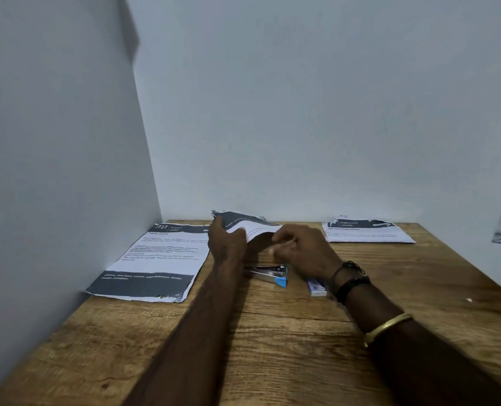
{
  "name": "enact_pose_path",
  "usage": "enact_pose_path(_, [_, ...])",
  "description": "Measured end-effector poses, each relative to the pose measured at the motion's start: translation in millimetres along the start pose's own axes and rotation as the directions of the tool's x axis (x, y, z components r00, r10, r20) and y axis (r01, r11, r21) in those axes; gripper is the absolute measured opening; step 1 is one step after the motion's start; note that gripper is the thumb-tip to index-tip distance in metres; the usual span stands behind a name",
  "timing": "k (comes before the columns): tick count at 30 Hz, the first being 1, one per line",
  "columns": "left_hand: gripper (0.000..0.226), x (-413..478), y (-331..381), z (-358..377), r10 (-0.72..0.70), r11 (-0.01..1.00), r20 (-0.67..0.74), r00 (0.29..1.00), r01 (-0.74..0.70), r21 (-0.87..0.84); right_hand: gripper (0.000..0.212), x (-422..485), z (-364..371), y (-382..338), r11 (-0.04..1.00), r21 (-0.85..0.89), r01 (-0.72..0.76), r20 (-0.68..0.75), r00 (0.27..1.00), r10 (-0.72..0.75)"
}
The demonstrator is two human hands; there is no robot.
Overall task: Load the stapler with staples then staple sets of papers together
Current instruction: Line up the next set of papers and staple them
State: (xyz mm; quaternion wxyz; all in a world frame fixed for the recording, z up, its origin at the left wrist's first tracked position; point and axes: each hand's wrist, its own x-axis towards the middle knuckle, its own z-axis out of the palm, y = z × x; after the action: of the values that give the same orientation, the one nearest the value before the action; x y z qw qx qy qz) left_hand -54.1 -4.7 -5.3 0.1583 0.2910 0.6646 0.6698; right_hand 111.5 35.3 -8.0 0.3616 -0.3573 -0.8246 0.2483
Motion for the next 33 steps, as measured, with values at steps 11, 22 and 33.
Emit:
enact_pose_path(11, [0.048,-10.4,1.2,5.9,-0.067,0.982,0.085,0.994,0.08,-0.169,0.011,9.4,-3.2,5.7,0.943,0.231,-0.24,-0.25,0.922,0.296])
enact_pose_path(22, [0.061,-56.6,12.7,52.3,0.346,0.917,0.257,0.902,-0.383,0.112,0.021,-4.7,-49.1,20.7,0.954,0.244,-0.172,-0.455,0.849,0.27])
enact_pose_path(33, [0.046,-88.0,24.5,140.1,0.329,0.859,0.458,0.826,-0.464,0.218,0.012,-25.7,-101.1,70.9,0.869,0.315,-0.382,-0.524,0.693,0.494])
